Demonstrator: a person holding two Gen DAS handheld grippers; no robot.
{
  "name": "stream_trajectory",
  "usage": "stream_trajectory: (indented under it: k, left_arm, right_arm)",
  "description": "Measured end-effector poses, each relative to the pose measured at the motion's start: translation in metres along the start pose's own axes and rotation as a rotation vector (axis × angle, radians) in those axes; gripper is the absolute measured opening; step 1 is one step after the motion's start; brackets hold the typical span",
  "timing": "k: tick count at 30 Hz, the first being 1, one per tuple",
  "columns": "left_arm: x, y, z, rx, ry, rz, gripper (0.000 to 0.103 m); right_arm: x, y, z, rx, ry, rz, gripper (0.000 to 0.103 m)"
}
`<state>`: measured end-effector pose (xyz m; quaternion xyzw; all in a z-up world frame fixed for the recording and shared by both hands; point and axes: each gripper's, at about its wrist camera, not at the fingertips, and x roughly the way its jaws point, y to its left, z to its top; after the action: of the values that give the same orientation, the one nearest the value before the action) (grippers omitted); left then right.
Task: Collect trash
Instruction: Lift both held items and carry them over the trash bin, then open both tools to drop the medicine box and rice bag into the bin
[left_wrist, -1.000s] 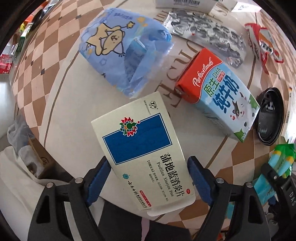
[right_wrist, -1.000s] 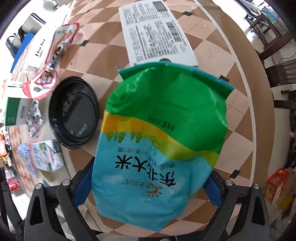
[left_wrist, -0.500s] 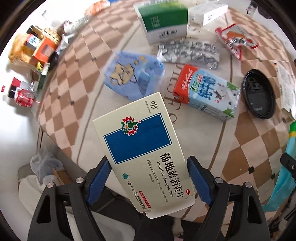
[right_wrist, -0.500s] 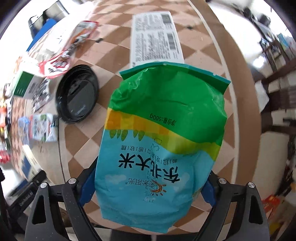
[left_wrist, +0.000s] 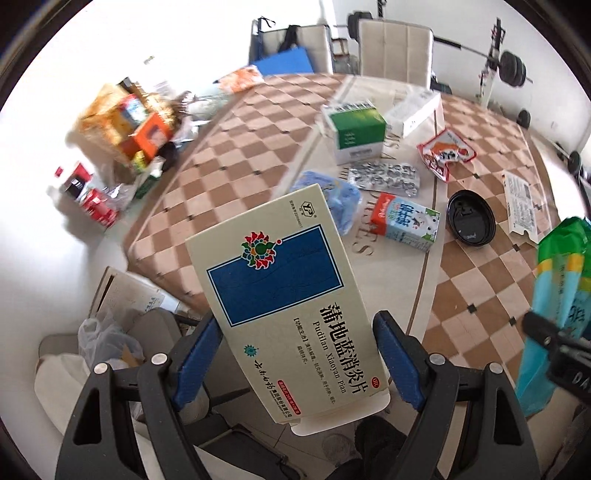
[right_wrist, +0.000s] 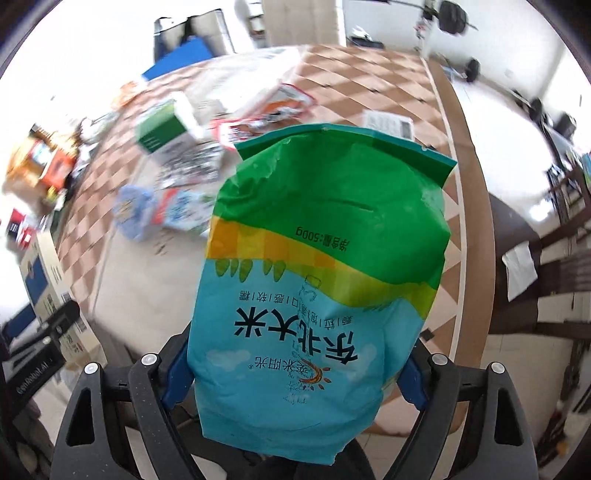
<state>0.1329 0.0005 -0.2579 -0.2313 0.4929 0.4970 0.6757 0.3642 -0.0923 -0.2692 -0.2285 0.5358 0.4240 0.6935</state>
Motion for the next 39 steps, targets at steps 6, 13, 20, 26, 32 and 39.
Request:
stream_trajectory:
  k: [6, 13, 20, 26, 32, 39]
  left_arm:
    - [-0.02, 0.041, -0.062, -0.083, 0.019, -0.03, 0.081]
    - [0.033, 0.09, -0.151, -0.2, 0.229, -0.035, 0.081]
    - [0.173, 0.087, -0.216, -0.293, 0.443, -0.133, 0.082]
    - [0.319, 0.036, -0.231, -0.281, 0.551, -0.297, 0.082]
    - [0.436, -0.02, -0.235, -0.235, 0.682, -0.448, 0.083]
    - [0.47, -0.04, -0.234, -0.239, 0.703, -0.499, 0.098]
  right_arm:
    - [-0.018, 0.041, -0.067, -0.085, 0.021, 0.078, 0.089]
    - [0.014, 0.088, -0.171, -0.237, 0.182, 0.169, 0.089]
    - [0.136, 0.095, -0.253, -0.349, 0.376, 0.143, 0.089]
    - [0.279, 0.074, -0.277, -0.347, 0.458, 0.097, 0.089]
    - [0.403, 0.053, -0.273, -0.337, 0.501, 0.073, 0.089]
    - [0.472, 0.036, -0.255, -0.358, 0.574, 0.113, 0.102]
